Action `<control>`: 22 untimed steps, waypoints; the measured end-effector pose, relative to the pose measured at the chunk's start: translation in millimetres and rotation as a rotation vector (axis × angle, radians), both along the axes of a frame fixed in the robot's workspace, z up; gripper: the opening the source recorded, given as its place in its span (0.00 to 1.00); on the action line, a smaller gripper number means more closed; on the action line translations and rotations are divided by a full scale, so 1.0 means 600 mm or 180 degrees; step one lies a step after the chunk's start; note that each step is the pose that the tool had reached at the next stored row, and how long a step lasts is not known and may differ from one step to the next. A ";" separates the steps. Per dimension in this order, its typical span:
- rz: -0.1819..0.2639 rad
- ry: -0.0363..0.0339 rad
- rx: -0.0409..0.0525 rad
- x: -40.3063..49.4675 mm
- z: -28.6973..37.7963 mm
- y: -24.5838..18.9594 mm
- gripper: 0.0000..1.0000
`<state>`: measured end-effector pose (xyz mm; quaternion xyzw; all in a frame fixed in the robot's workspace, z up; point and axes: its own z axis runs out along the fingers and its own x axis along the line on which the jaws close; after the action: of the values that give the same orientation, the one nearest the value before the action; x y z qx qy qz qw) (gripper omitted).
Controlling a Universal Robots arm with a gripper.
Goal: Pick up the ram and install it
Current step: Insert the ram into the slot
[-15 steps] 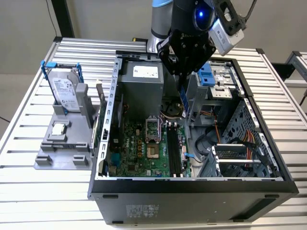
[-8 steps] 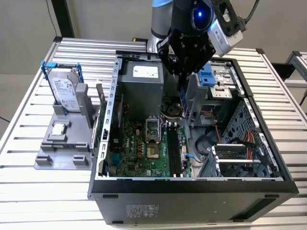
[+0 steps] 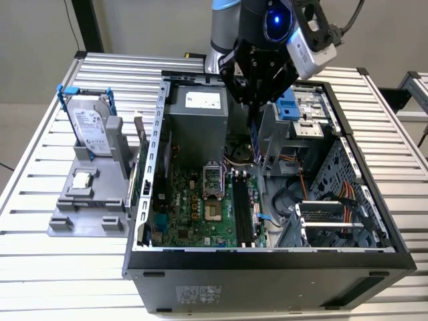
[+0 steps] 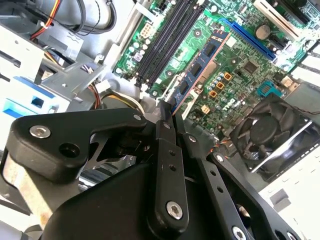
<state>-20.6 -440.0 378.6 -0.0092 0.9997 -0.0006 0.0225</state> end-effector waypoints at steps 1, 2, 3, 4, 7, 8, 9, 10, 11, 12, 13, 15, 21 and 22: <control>0.0001 0.0000 0.0000 -0.001 0.000 0.0000 0.00; 0.0000 0.0000 0.0000 -0.001 0.000 0.0000 0.00; 0.0001 0.0000 0.0000 -0.002 0.000 0.0001 0.00; 0.0001 0.0000 0.0000 -0.003 0.000 0.0000 0.00; 0.0001 0.0000 0.0000 -0.005 0.000 0.0000 0.00; 0.0001 0.0000 0.0000 -0.005 0.000 0.0000 0.00; 0.0001 0.0000 0.0000 -0.006 0.000 0.0000 0.00; 0.0001 0.0000 0.0000 -0.007 0.000 0.0000 0.00; 0.0001 0.0000 0.0000 -0.007 0.000 0.0000 0.00; 0.0001 0.0000 0.0000 -0.008 0.000 0.0000 0.00; 0.0001 0.0000 0.0000 -0.009 0.000 0.0000 0.00; 0.0001 0.0000 0.0000 -0.009 0.000 0.0000 0.00; 0.0001 0.0000 0.0000 -0.009 0.000 -0.0001 0.00; 0.0000 0.0000 0.0000 -0.008 0.000 -0.0001 0.00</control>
<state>-25.5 -440.1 378.6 -0.0092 0.9997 -0.0006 0.0225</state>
